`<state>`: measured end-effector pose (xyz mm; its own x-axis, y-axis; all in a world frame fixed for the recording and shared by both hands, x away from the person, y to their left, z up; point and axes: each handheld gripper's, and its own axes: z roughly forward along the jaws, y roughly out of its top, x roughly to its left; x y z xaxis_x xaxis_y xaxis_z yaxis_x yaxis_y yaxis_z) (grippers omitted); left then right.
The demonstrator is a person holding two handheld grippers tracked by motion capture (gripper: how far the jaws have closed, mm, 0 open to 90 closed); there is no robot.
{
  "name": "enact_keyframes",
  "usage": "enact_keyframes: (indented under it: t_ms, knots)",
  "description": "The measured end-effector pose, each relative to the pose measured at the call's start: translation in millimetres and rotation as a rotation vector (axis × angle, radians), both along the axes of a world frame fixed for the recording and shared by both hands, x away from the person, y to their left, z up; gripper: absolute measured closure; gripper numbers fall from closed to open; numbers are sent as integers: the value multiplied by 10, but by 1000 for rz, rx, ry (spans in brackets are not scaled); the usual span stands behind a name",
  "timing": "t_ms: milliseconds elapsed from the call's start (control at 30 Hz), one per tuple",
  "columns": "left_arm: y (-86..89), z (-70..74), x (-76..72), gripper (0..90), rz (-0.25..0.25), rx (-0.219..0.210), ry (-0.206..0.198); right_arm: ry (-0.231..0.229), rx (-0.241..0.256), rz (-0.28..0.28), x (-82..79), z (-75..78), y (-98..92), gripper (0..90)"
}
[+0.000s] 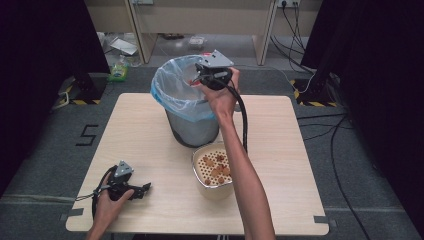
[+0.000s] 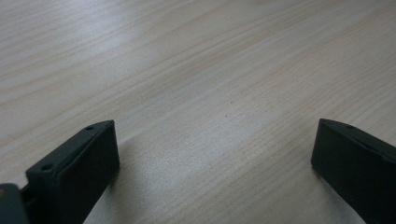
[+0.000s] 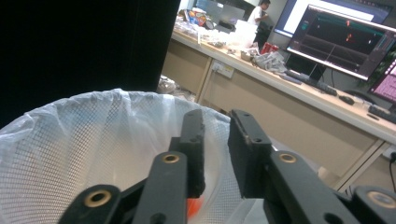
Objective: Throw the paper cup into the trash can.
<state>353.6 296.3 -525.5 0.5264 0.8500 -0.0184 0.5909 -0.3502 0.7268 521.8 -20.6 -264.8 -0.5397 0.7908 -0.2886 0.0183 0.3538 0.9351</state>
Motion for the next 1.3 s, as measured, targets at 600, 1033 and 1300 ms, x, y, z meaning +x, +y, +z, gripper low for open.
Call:
enact_keyframes:
  t_ms: [600,1033,1300]
  knots:
    - [0,0,0,2,0,0,0,47,52,-91,-89,44,-680,605]
    - [0,0,0,2,0,0,0,69,78,-146,-300,-39,-1319,554]
    - [0,0,0,2,1,0,0,115,88,-179,-471,-195,-1662,492]
